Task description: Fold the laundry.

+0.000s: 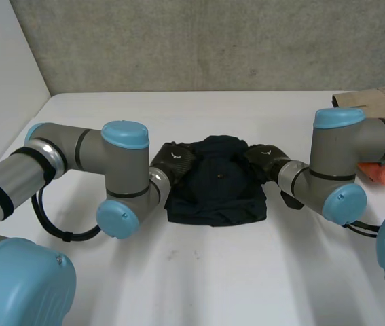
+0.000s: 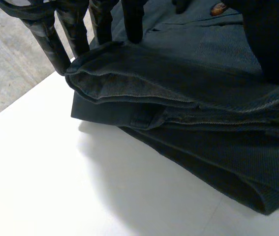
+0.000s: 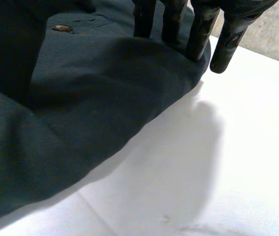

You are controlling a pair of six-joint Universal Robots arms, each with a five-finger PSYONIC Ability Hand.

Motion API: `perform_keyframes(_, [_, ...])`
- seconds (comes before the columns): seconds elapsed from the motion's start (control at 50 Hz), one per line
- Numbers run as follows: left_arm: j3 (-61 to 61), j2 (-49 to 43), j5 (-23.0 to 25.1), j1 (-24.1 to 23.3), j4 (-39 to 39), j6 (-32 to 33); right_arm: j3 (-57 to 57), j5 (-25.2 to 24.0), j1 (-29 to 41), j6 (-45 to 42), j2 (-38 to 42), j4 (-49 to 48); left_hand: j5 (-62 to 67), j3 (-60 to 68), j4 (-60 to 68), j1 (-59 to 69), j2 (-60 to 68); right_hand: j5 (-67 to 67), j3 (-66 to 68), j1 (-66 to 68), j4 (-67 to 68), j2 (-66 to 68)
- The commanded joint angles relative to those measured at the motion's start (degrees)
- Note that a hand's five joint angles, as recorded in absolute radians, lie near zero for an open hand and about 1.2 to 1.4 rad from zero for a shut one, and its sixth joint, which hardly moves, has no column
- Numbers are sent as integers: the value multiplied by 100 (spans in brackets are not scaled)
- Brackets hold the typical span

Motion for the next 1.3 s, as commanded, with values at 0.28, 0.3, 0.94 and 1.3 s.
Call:
perform_keyframes(0.28, [-1460,2817,747,-26,689,-425,2883,698,49,-221,-3062,-2168,-210,-137,-120,-53,-102,-371,-142,-35,-327,-258])
perform_keyframes(0.3, [-1687,3124,1149,-17,681,-530,3067,768,49,-264,-3159,-2221,-160,-87,-70,-3,-52,-371,-142,-35,-327,-258])
perform_keyframes(0.94, [-3007,4735,3350,431,593,-1673,4652,1137,1235,-1442,-1719,-5270,-177,-104,-86,-19,-69,-371,-142,-35,-327,-258])
perform_keyframes(1.3, [-3078,4709,3368,449,602,-1647,3571,1234,1227,-1768,-1138,-4772,-177,-104,-86,-19,-69,1067,1296,1403,1111,1180])
